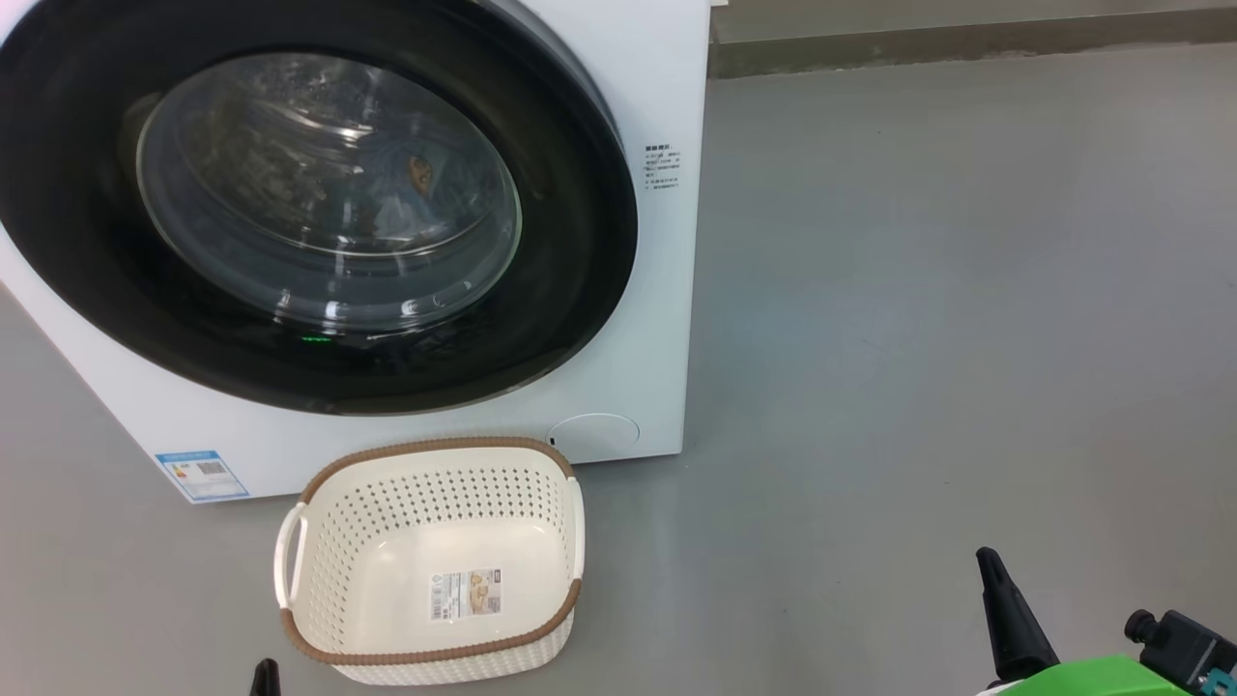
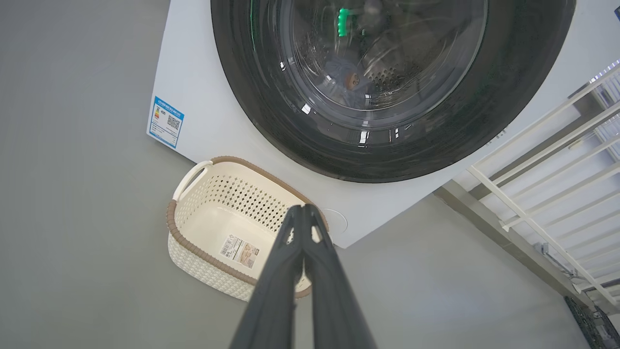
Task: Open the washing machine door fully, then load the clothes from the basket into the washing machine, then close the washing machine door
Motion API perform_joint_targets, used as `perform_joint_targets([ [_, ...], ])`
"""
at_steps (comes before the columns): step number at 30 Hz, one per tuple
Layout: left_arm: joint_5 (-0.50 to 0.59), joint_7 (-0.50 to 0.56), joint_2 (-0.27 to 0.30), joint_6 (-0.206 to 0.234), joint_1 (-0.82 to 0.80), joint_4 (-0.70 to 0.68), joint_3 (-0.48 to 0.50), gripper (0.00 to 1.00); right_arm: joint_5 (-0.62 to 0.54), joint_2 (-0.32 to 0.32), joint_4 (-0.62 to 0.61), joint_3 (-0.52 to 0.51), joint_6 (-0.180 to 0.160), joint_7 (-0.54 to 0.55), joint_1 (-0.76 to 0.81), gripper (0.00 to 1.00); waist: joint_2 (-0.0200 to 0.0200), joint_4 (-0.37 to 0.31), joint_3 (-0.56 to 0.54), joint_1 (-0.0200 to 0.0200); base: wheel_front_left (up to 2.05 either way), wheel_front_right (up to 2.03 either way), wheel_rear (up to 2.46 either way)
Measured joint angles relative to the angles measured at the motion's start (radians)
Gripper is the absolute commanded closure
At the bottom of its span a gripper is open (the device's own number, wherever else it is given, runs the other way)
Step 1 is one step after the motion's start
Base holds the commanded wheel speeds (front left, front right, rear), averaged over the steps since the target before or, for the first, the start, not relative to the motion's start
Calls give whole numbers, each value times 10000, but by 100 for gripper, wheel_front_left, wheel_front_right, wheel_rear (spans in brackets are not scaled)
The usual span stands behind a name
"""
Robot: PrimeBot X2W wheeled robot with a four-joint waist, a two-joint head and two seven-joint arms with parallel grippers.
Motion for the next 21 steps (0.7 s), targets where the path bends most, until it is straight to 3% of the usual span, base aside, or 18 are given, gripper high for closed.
perform_joint_targets([
  [21,-2311,554,42,-267,-566,261,192,100,2165,0,40,-205,-2,566,-195,100,0,6,53,0,0,0,0],
])
